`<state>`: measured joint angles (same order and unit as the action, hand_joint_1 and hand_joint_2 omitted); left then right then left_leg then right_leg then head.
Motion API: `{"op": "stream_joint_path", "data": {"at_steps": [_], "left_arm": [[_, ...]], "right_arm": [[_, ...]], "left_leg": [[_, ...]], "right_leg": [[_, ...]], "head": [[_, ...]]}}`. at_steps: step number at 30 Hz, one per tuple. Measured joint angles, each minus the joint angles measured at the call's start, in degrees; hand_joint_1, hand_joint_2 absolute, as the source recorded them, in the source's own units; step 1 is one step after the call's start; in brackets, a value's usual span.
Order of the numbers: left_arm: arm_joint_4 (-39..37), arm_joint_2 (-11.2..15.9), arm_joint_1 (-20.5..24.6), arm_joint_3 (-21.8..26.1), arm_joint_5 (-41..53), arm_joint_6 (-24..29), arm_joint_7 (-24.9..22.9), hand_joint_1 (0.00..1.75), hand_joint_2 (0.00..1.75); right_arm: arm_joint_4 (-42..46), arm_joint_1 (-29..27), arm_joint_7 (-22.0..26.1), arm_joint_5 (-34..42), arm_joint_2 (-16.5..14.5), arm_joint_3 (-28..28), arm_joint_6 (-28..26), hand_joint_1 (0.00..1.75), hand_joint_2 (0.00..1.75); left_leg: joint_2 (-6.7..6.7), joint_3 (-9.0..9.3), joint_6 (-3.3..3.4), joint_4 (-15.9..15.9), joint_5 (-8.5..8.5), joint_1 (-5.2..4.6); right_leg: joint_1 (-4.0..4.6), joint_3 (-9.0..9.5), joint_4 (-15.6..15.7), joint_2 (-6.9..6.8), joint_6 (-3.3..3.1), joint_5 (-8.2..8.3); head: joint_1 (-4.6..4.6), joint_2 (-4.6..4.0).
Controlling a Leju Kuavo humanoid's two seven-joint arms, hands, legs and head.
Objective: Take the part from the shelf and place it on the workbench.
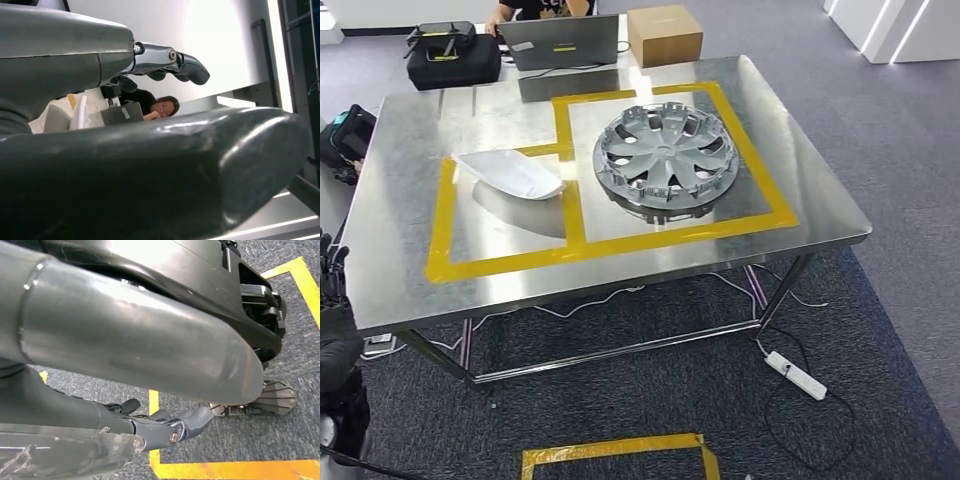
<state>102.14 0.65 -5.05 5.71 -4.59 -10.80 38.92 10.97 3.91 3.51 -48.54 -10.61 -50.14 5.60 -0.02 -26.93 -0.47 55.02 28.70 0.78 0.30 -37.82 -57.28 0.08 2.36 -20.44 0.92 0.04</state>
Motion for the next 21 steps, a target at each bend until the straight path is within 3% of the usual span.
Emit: {"op": "stream_joint_path", "data": {"at_steps": [1, 2, 4, 5, 6, 7, 8, 10, 11, 12, 13, 15, 16, 17, 19, 20, 21], "left_arm": [[-0.01, -0.03, 0.04, 0.01, 0.01, 0.0, -0.01, 0.0, 0.0], [-0.01, -0.04, 0.07, 0.01, 0.02, -0.01, -0.02, 0.0, 0.0], [-0.01, -0.06, 0.06, 0.02, 0.04, -0.01, -0.04, 0.0, 0.0], [-0.01, -0.07, 0.04, 0.02, 0.04, -0.02, -0.05, 0.0, 0.0], [-0.01, -0.08, 0.03, 0.02, 0.04, -0.01, -0.05, 0.0, 0.0], [-0.01, -0.09, 0.03, 0.02, 0.04, -0.01, -0.06, 0.0, 0.0], [-0.01, -0.1, 0.03, 0.02, 0.04, -0.01, -0.06, 0.0, 0.0], [0.01, -0.11, 0.05, 0.02, 0.04, -0.01, -0.06, 0.0, 0.0], [0.01, -0.13, 0.09, 0.02, 0.06, -0.01, -0.06, 0.0, 0.0], [0.01, -0.14, 0.13, 0.01, 0.08, -0.01, -0.06, 0.0, 0.0], [0.0, -0.16, 0.16, 0.0, 0.11, 0.0, -0.06, 0.0, 0.0], [-0.01, -0.17, 0.15, -0.03, 0.14, 0.03, -0.07, 0.0, 0.0], [-0.01, -0.17, 0.11, -0.04, 0.14, 0.07, -0.07, 0.0, 0.0], [-0.01, -0.15, 0.09, -0.04, 0.13, 0.12, -0.07, 0.0, 0.0], [-0.01, -0.14, 0.07, -0.05, 0.13, 0.21, -0.06, 0.0, 0.0], [-0.01, -0.14, 0.06, -0.06, 0.13, 0.27, -0.06, 0.0, 0.0], [-0.01, -0.14, 0.04, -0.07, 0.13, 0.33, -0.06, 0.0, 0.0]], "right_arm": [[0.0, -0.07, -0.03, -0.01, 0.0, -0.04, -0.01, 0.0, 0.0], [-0.01, -0.1, -0.07, -0.01, 0.0, -0.08, -0.01, 0.0, 0.0], [-0.02, -0.06, -0.1, -0.02, -0.01, -0.09, -0.01, 0.0, 0.0], [-0.02, -0.02, -0.1, -0.02, 0.0, -0.1, -0.01, 0.0, 0.0], [-0.01, -0.01, -0.1, -0.02, 0.0, -0.1, -0.01, 0.0, 0.0], [-0.01, 0.0, -0.1, -0.02, 0.01, -0.11, -0.02, 0.0, 0.0], [0.0, 0.03, -0.09, -0.02, 0.01, -0.11, -0.02, 0.0, 0.0], [0.0, 0.19, -0.07, -0.02, 0.01, -0.11, -0.03, 0.0, 0.0], [-0.01, 0.31, -0.05, -0.03, 0.0, -0.11, -0.03, 0.0, 0.0], [-0.01, 0.38, -0.03, -0.04, -0.01, -0.11, -0.02, 0.0, 0.0], [-0.01, 0.42, -0.02, -0.07, -0.01, -0.11, -0.01, 0.0, 0.0], [-0.02, 0.37, -0.03, -0.12, -0.01, -0.11, 0.01, 0.0, 0.0], [-0.02, 0.36, -0.03, -0.15, -0.01, -0.12, 0.01, 0.0, 0.0], [-0.03, 0.35, -0.03, -0.18, -0.01, -0.13, 0.01, 0.0, 0.0], [-0.02, 0.35, -0.03, -0.24, 0.01, -0.13, 0.03, 0.0, 0.0], [-0.02, 0.3, -0.03, -0.28, 0.01, -0.13, 0.05, 0.0, 0.0], [-0.02, 0.24, -0.03, -0.34, 0.01, -0.13, 0.06, 0.0, 0.0]], "left_leg": [[0.1, -0.58, 0.53, 0.01, -0.59, 0.03], [0.18, -1.29, 0.94, 0.01, -1.27, 0.05], [0.21, -3.04, 1.31, 0.07, -2.72, -0.09], [0.21, -3.99, 1.33, 0.11, -3.46, -0.18], [0.21, -4.94, 1.3, 0.15, -4.19, -0.25], [0.2, -5.86, 1.21, 0.2, -4.88, -0.3], [0.2, -6.7, 1.08, 0.24, -5.53, -0.33], [0.18, -7.91, 0.66, 0.37, -6.69, -0.4], [0.19, -8.24, 0.38, 0.39, -7.27, -0.45], [0.22, -8.42, 0.08, 0.36, -7.84, -0.46], [0.25, -8.54, -0.25, 0.25, -8.41, -0.44], [0.23, -8.97, -0.92, 0.34, -8.46, -0.25], [0.2, -9.41, -1.24, 1.29, -6.94, -0.2], [0.18, -10.11, -1.51, 3.32, -4.39, -0.18], [0.16, -11.9, -1.89, 10.41, 1.48, -0.17], [0.16, -12.62, -2.02, 14.13, 2.84, -0.17], [0.16, -12.84, -2.09, 16.76, 2.62, -0.17]], "right_leg": [[-0.1, -0.63, -1.36, 0.0, 0.34, -1.83], [-0.18, -1.53, -3.99, 0.0, 0.62, -4.66], [-0.25, -3.49, -11.91, 0.0, 0.96, -10.45], [-0.26, -3.92, -15.36, 0.0, 1.01, -11.71], [-0.26, -3.56, -17.24, 0.01, 0.97, -11.51], [-0.25, -2.17, -17.04, 0.01, 0.85, -10.18], [-0.25, 0.29, -14.75, 0.02, 0.66, -8.53], [-0.18, 7.29, -5.94, 0.1, 0.21, -7.59], [-0.12, 10.2, -1.81, 0.16, 0.07, -8.26], [0.0, 11.87, 0.97, 0.25, -0.04, -9.04], [0.14, 12.4, 2.33, 0.29, -0.19, -9.36], [0.1, 11.33, 2.45, 0.19, -0.96, -8.48], [0.03, 10.8, 2.49, 0.08, -1.48, -7.84], [-0.07, 10.2, 2.58, -0.03, -1.94, -7.14], [-0.05, 8.65, 2.54, -0.09, -2.42, -5.83], [-0.04, 7.78, 2.52, -0.1, -2.46, -5.18], [-0.03, 6.86, 2.47, -0.13, -2.42, -4.52]], "head": [[-0.07, 0.0], [-0.14, 0.0], [-0.21, 0.0], [-0.2, 0.0], [-0.2, 0.0], [-0.2, 0.0], [-0.2, 0.0], [-0.19, 0.0], [-0.16, 0.0], [-0.15, 0.0], [-0.13, 0.0], [-0.15, 0.0], [-0.09, 0.0], [-0.02, 0.0], [0.15, 0.0], [0.18, 0.0], [0.17, 0.0]]}}
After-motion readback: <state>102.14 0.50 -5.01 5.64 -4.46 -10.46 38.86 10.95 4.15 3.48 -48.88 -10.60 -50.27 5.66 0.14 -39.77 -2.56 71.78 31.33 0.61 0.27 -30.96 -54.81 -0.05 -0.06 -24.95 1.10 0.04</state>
